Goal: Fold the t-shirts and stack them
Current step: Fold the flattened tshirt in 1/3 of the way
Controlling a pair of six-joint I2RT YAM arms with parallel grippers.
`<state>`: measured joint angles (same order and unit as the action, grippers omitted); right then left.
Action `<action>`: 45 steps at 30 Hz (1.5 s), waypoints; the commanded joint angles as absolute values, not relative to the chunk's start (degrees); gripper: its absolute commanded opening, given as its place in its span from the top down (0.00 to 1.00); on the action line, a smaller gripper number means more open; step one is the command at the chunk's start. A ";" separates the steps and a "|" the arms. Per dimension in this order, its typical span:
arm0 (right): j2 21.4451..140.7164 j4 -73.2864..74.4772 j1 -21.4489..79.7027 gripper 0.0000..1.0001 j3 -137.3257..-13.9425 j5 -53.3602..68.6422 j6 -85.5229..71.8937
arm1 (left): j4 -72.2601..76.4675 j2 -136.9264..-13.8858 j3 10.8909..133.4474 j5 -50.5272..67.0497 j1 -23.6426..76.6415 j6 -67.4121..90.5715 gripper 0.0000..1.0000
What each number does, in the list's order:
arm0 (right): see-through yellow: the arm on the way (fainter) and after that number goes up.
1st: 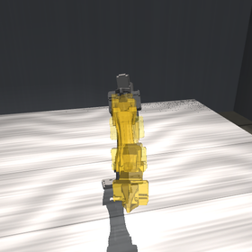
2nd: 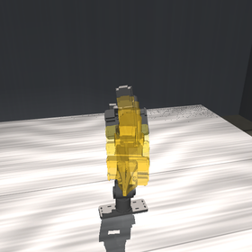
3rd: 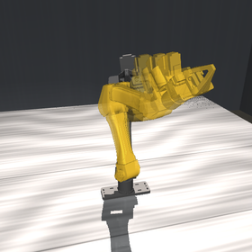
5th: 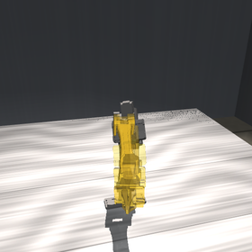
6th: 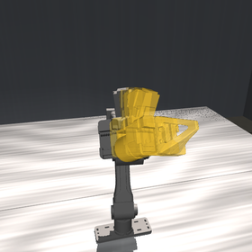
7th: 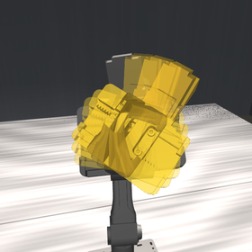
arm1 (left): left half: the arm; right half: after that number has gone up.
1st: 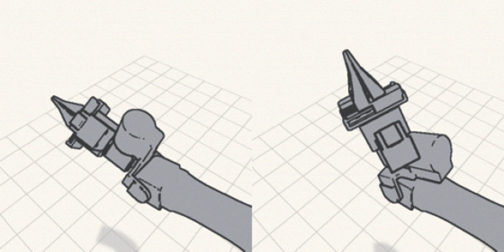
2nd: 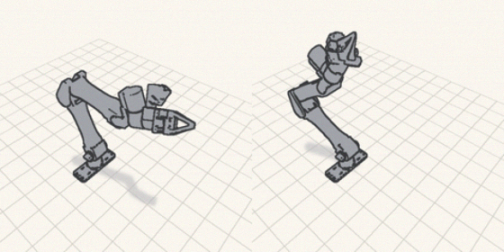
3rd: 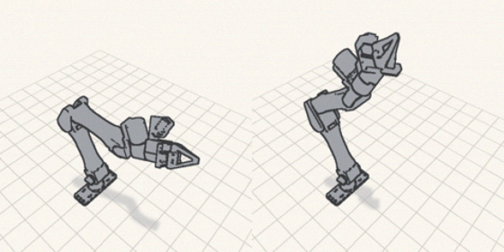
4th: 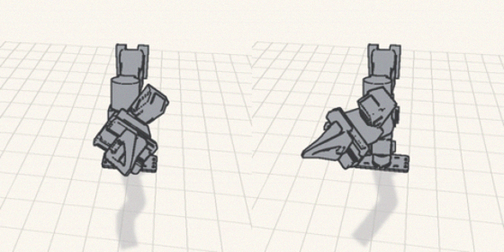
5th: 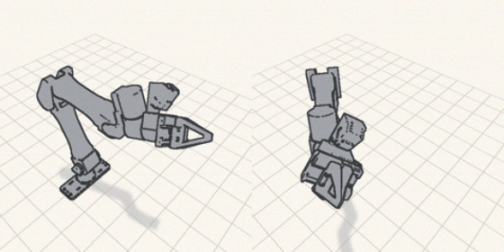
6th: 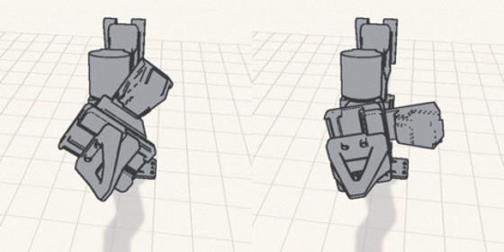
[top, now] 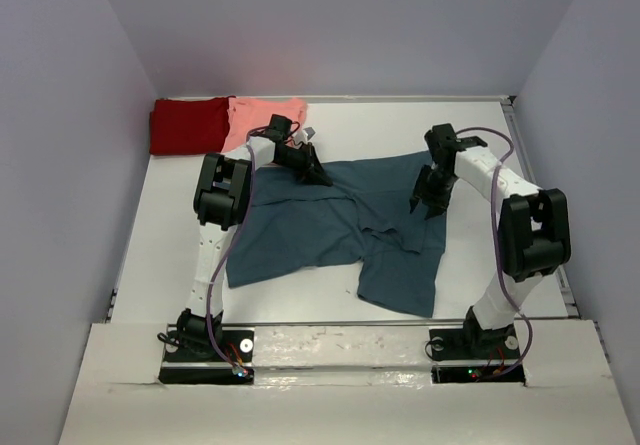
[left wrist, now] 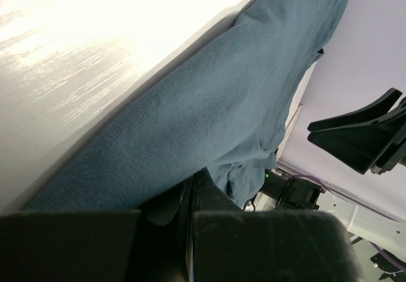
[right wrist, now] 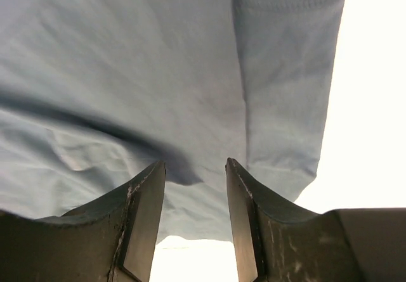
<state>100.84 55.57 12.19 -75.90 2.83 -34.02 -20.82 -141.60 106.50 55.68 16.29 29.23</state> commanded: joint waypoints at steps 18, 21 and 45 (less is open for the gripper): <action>107.22 16.18 0.70 0.62 -62.05 37.44 -46.50 | -22.94 -141.86 106.52 51.94 15.03 28.30 0.91; 108.54 15.82 0.70 0.63 -62.93 37.44 -45.97 | -22.94 -141.94 106.61 52.03 14.94 28.21 0.91; 126.12 28.83 -0.43 1.00 -83.67 27.24 -34.90 | -21.27 -121.91 89.66 50.98 13.89 25.31 0.71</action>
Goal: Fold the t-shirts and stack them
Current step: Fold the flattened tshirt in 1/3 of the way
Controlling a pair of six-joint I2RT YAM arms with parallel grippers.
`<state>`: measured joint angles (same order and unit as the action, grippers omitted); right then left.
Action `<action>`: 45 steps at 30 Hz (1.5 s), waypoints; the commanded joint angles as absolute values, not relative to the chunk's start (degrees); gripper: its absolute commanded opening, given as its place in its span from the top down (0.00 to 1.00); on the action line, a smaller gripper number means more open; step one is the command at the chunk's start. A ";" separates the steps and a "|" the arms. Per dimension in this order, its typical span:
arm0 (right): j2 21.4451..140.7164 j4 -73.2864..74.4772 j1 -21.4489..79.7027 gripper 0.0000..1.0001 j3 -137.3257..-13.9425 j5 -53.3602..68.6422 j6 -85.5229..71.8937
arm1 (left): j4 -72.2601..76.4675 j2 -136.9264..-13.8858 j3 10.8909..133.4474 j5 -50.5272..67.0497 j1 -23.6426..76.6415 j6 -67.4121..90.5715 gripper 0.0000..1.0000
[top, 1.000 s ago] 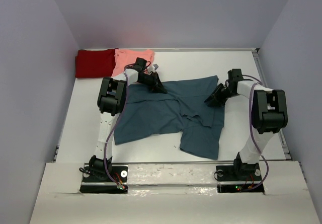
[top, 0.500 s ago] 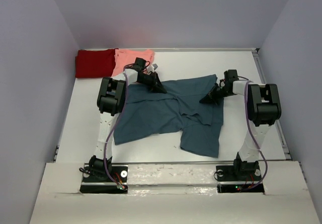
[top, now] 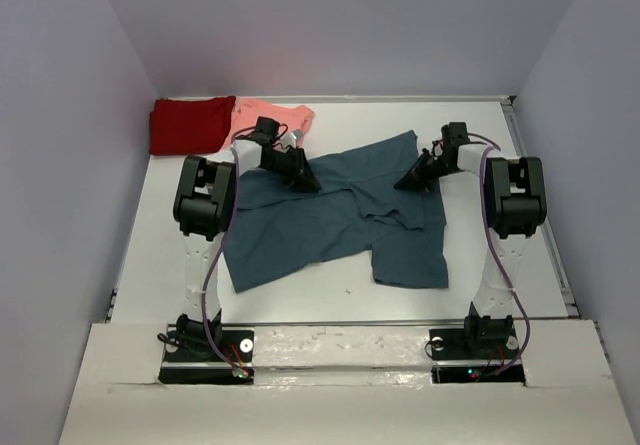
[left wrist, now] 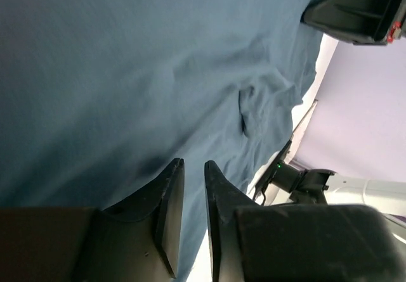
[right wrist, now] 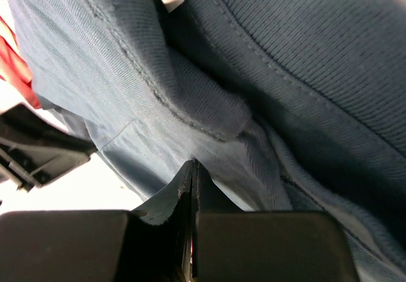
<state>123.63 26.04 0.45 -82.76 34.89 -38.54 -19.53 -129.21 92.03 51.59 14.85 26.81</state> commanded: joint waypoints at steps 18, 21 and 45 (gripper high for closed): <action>126.56 29.97 -0.44 1.00 -87.19 27.33 -35.60 | -26.80 -119.35 94.47 42.64 24.78 22.42 0.54; 126.56 30.06 -0.44 1.00 -87.54 27.42 -35.42 | -30.21 -120.06 98.24 34.67 27.59 19.27 0.54; 127.18 31.82 -0.44 1.00 -88.68 28.30 -33.57 | -46.85 -127.36 115.58 1.85 46.84 8.88 0.54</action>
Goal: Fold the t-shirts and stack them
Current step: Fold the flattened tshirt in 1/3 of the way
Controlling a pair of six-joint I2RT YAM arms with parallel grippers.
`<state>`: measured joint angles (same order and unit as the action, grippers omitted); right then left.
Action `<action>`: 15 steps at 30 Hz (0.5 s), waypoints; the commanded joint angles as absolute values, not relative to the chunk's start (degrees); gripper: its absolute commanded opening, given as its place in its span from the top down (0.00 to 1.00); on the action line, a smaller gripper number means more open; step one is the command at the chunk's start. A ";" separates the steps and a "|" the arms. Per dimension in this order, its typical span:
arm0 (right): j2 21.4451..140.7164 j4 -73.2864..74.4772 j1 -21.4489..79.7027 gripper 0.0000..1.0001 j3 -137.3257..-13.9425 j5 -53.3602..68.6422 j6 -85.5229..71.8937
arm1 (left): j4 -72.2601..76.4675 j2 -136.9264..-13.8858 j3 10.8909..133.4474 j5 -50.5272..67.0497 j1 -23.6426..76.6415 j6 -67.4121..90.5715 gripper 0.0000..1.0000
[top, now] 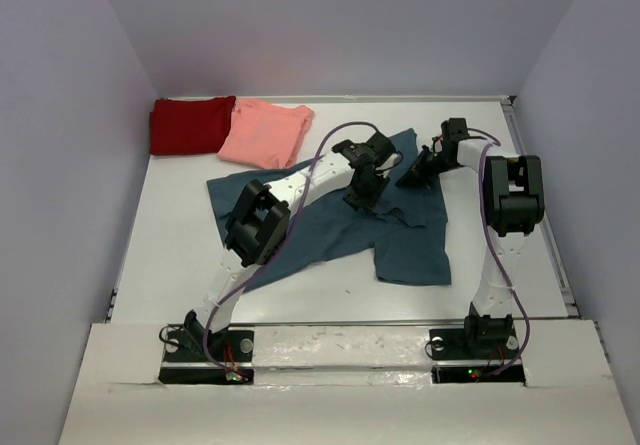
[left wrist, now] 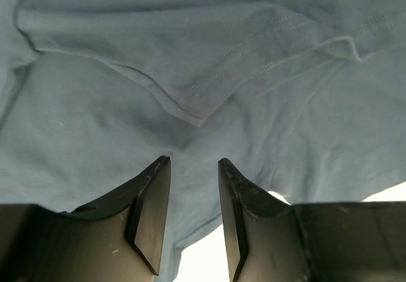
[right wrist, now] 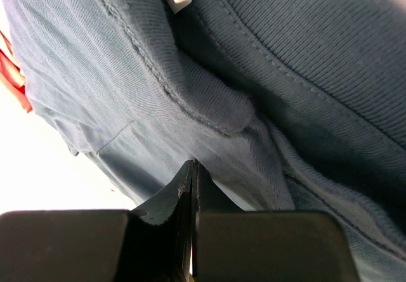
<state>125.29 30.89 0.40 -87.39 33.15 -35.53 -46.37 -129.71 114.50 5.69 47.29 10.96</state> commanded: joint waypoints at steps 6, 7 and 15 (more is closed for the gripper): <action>127.09 31.99 -0.44 1.00 -88.42 28.48 -33.31 | -44.74 -127.09 115.06 -1.21 49.21 7.30 0.53; 127.00 31.99 -0.44 1.00 -88.33 28.48 -33.22 | -44.39 -127.00 114.96 -1.40 49.57 6.95 0.53; 127.18 32.08 -0.44 1.00 -88.33 29.09 -33.31 | -37.53 -123.31 109.78 2.28 50.45 4.31 0.44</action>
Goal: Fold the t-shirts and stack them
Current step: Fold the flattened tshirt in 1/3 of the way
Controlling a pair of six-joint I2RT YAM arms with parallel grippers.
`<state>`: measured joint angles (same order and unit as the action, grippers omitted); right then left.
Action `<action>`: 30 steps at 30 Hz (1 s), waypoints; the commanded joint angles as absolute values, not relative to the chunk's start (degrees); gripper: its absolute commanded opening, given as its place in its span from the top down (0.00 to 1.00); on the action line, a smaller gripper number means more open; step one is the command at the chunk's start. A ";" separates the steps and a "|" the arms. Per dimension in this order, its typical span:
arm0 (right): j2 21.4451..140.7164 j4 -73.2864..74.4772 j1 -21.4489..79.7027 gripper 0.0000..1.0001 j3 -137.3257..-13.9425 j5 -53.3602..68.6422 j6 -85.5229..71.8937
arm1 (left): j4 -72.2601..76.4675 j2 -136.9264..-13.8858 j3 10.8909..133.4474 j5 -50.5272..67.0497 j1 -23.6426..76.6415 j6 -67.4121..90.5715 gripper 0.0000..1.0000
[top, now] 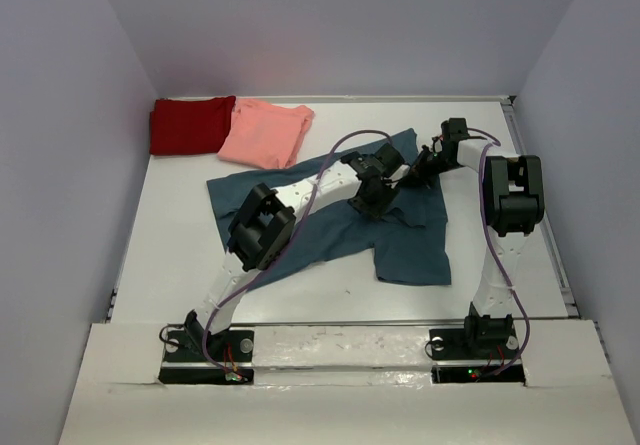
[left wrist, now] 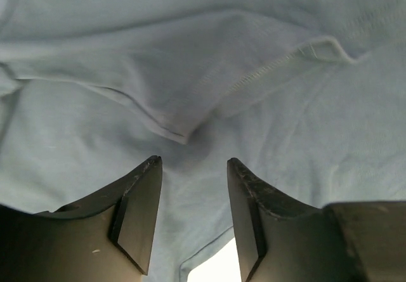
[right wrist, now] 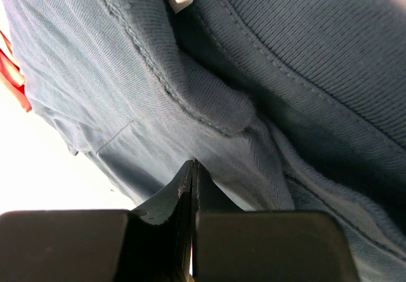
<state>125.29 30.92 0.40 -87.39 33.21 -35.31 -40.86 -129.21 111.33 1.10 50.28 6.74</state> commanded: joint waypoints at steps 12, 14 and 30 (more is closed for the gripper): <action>127.35 32.34 -0.44 1.00 -88.42 29.18 -33.05 | -35.51 -123.13 108.29 1.85 50.36 3.52 0.44; 127.27 32.43 -0.44 1.00 -88.33 29.09 -33.05 | -35.42 -123.66 108.37 1.84 50.45 3.34 0.44; 127.18 32.61 -0.44 1.00 -88.33 29.00 -32.96 | -35.42 -127.44 109.69 0.62 50.45 3.43 0.48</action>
